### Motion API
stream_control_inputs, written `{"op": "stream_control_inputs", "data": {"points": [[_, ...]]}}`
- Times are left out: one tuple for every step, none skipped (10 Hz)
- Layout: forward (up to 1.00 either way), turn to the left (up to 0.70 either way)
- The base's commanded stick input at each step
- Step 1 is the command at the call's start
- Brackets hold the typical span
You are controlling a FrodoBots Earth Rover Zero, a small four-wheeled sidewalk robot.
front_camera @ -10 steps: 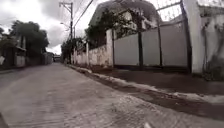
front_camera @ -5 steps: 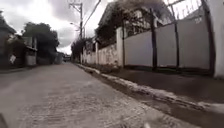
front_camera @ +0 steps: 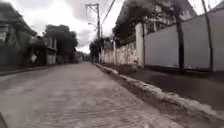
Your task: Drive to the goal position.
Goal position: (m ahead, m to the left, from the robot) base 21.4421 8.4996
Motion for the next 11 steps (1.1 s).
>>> {"op": "stream_control_inputs", "data": {"points": [[0.7, 0.35], [0.7, 0.35], [0.7, 0.0], [0.7, 0.0], [0.7, 0.0], [0.7, 0.0], [0.7, 0.0], [0.7, 0.0], [0.7, 0.0], [0.7, 0.0], [0.7, 0.0]]}}
